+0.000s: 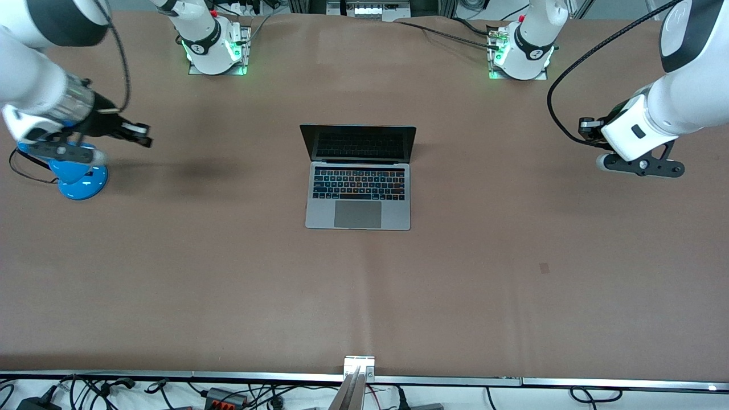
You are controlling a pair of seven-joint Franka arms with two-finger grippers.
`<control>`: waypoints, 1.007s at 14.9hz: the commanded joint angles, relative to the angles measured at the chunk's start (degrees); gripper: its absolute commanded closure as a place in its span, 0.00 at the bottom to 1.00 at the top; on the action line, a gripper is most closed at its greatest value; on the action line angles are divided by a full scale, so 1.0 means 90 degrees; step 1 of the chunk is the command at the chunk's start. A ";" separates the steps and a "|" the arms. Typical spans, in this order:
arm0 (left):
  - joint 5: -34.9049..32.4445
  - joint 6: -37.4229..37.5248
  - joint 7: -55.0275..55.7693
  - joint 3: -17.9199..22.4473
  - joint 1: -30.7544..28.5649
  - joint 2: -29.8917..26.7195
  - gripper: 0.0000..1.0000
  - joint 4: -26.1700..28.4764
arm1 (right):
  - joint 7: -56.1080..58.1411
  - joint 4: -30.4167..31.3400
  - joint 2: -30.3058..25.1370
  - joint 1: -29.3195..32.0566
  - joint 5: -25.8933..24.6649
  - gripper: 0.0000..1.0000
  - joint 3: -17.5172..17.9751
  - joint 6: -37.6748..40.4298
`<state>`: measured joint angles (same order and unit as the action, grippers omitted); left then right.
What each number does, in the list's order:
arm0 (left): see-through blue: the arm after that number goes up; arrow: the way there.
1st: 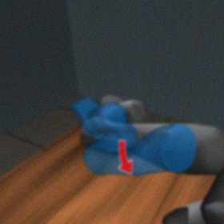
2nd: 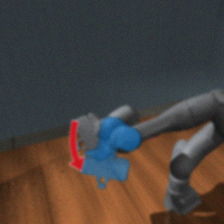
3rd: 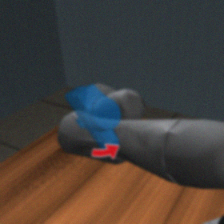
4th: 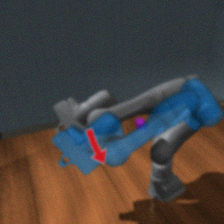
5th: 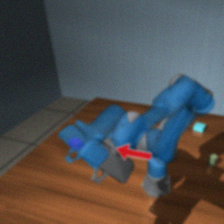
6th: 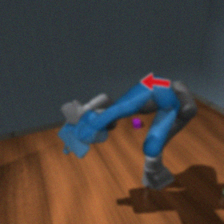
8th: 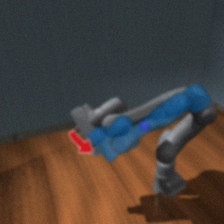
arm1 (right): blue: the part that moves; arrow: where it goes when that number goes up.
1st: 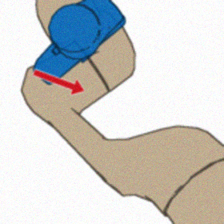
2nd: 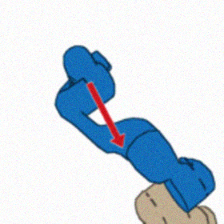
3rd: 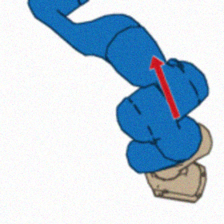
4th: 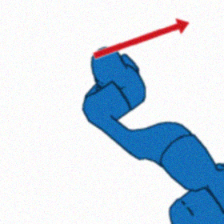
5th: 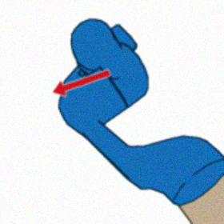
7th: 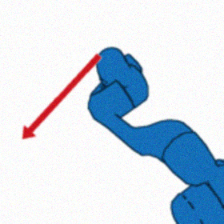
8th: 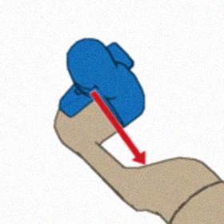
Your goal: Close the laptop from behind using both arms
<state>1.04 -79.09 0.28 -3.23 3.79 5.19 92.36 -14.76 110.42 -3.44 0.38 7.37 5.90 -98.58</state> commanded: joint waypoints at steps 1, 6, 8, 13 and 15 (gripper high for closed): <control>0.0527 0.0515 -0.0070 -0.0013 0.0018 -0.0098 0.99 0.0002 | -0.0128 0.0387 -0.0125 -0.0062 0.0381 1.00 0.0038 -0.0081; 0.1290 0.0858 0.0573 -0.0684 0.0019 -0.0566 0.99 0.0420 | -0.0848 0.0963 -0.0242 -0.0101 0.0714 1.00 0.0535 -0.0413; 0.1300 0.0829 0.0925 -0.1182 0.0009 -0.0606 0.99 0.0461 | -0.0967 0.1294 -0.0291 -0.0101 0.1180 1.00 0.0546 -0.0482; 0.1817 -0.0076 0.1530 -0.2139 0.0009 -0.0732 0.99 0.1142 | -0.1152 0.2184 -0.0604 -0.0209 0.1446 1.00 0.0936 -0.1204; 0.2061 -0.0672 0.1872 -0.2569 -0.0001 -0.0879 0.99 0.1640 | -0.1454 0.2330 -0.0604 -0.0287 0.1505 1.00 0.1295 -0.1505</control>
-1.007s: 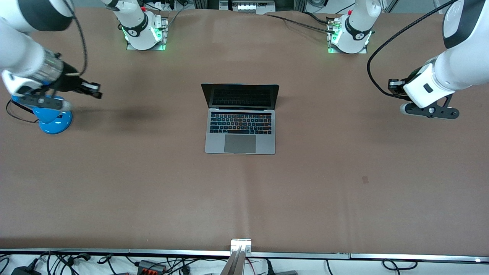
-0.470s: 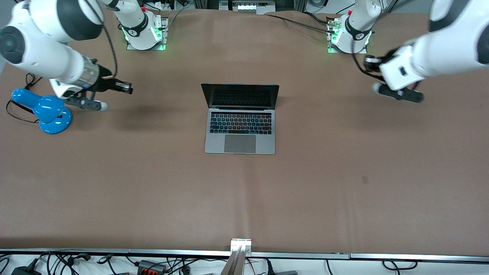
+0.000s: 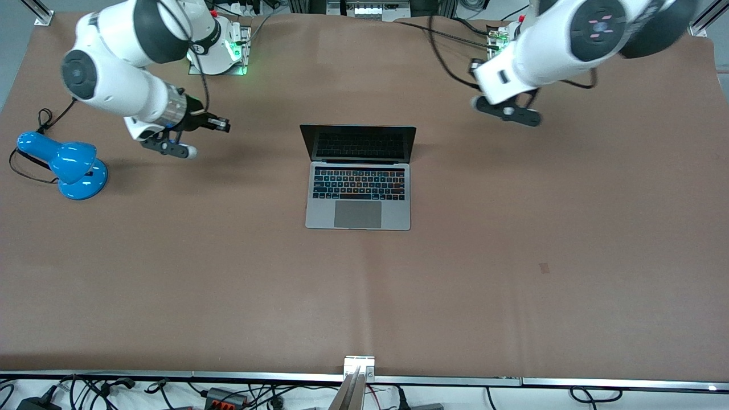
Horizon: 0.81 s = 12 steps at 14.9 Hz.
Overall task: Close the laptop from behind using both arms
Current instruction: 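Move both grippers over the laptop screen's back edge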
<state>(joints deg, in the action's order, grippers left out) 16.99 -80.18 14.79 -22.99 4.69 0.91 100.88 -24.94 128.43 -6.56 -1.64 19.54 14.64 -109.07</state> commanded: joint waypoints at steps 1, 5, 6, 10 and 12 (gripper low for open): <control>0.0310 -0.0834 0.0339 -0.0588 -0.0101 -0.0414 0.99 0.0937 | -0.0702 0.0427 -0.0257 -0.0062 0.0173 1.00 0.0597 -0.0603; 0.0554 -0.2055 0.0661 -0.1263 -0.0091 -0.0443 0.99 0.1680 | -0.1350 0.0847 -0.0247 -0.0062 0.0173 1.00 0.1390 -0.1337; 0.0554 -0.2348 0.0662 -0.1380 -0.0091 -0.0443 0.99 0.1866 | -0.1350 0.0915 -0.0257 -0.0062 0.0173 1.00 0.1545 -0.1396; 0.0769 -0.3685 0.0662 -0.1800 -0.0091 -0.0434 0.99 0.2628 | -0.1486 0.1033 -0.0247 -0.0052 0.0173 1.00 0.2093 -0.1601; 0.0769 -0.4485 0.0662 -0.1937 -0.0072 -0.0327 0.99 0.2960 | -0.1769 0.1033 -0.0247 -0.0052 0.0173 1.00 0.2424 -0.1738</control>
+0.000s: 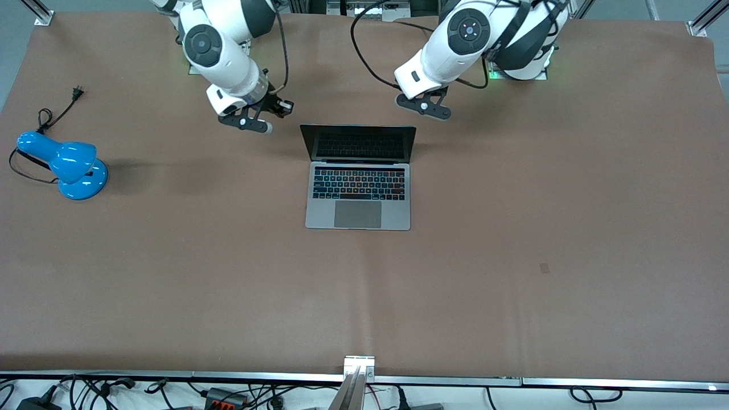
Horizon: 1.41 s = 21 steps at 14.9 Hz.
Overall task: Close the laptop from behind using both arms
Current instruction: 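Move both grippers over the laptop screen's back edge, then lower both grippers onto the back of the laptop screen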
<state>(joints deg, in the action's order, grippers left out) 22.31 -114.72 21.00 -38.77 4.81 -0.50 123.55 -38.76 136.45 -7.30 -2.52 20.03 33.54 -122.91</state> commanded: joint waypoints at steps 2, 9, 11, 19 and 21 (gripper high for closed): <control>0.0177 -0.1313 -0.0029 -0.0359 -0.0085 0.0025 0.99 0.0665 | -0.0157 0.0122 -0.0011 0.0066 0.0108 1.00 0.0346 -0.0589; 0.0109 -0.2847 -0.0107 -0.0487 -0.0075 0.0650 0.99 0.0823 | -0.0225 0.0053 0.0283 0.0017 0.0079 1.00 0.0375 -0.1303; 0.0079 -0.3131 -0.0127 -0.0467 -0.0094 0.0777 0.99 0.0813 | -0.0225 0.0063 0.0400 -0.0003 0.0060 1.00 0.0628 -0.1577; -0.0085 -0.4205 -0.0839 -0.0331 -0.0182 0.1333 0.99 0.0764 | -0.0166 -0.0063 0.1023 -0.0061 -0.0653 1.00 0.0971 -0.2045; -0.0524 -0.4489 -0.0849 -0.0165 -0.0182 0.1616 0.99 0.0735 | -0.0166 -0.0122 0.1259 -0.0052 -0.0838 1.00 0.0932 -0.2358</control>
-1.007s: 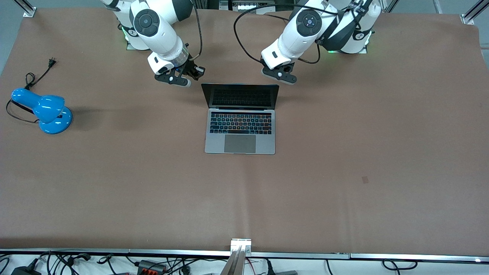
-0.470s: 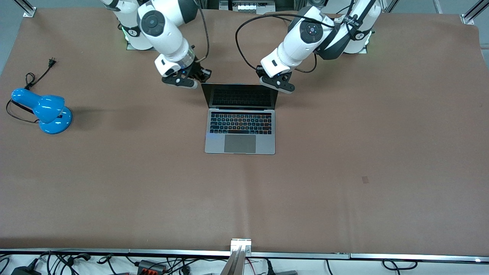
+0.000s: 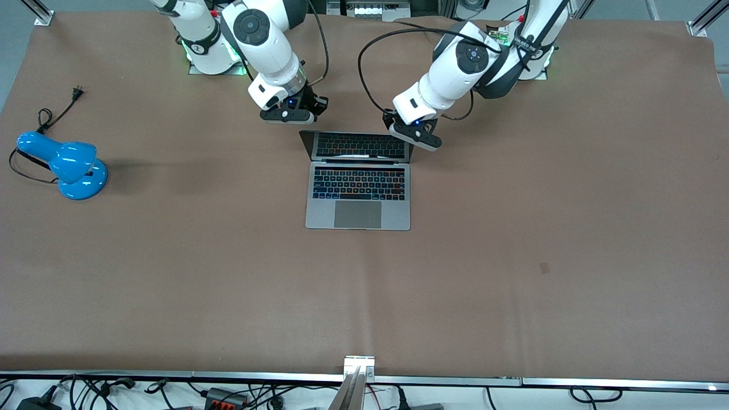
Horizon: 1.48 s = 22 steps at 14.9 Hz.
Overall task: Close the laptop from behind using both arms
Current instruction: 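Lower both grippers onto the back of the laptop screen, then push the screen down with both grippers until the lid shuts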
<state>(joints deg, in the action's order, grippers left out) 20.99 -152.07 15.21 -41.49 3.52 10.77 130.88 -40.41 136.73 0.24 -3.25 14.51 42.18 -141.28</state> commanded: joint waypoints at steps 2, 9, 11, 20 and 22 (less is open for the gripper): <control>-0.0749 -0.0515 -0.0205 0.0273 -0.0039 0.0706 0.99 -0.0322 | 0.0046 -0.0337 0.0646 0.0009 -0.0284 1.00 -0.0204 -0.0367; -0.1649 -0.0535 -0.0205 0.0840 -0.0020 0.1819 0.99 -0.1386 | 0.0066 -0.1265 0.1661 -0.0342 -0.0997 1.00 -0.0965 -0.0308; -0.1668 -0.0545 -0.0225 0.0986 0.0058 0.2122 0.99 -0.1689 | 0.0076 -0.1538 0.2003 -0.0410 -0.1143 1.00 -0.1102 -0.0298; -0.2294 -0.1374 -0.0215 0.1241 0.0088 0.3363 1.00 -0.2296 | 0.0134 -0.2916 0.3712 -0.1231 -0.1232 1.00 -0.2108 -0.0142; -0.2352 -0.1482 -0.0215 0.1241 0.0098 0.3490 1.00 -0.2306 | 0.0154 -0.3072 0.3957 -0.1231 -0.1232 1.00 -0.2128 -0.0142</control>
<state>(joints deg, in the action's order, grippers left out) 1.63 -164.10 13.81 -30.76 3.69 39.94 111.99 -39.60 112.69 32.40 -13.54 4.20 23.83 -143.63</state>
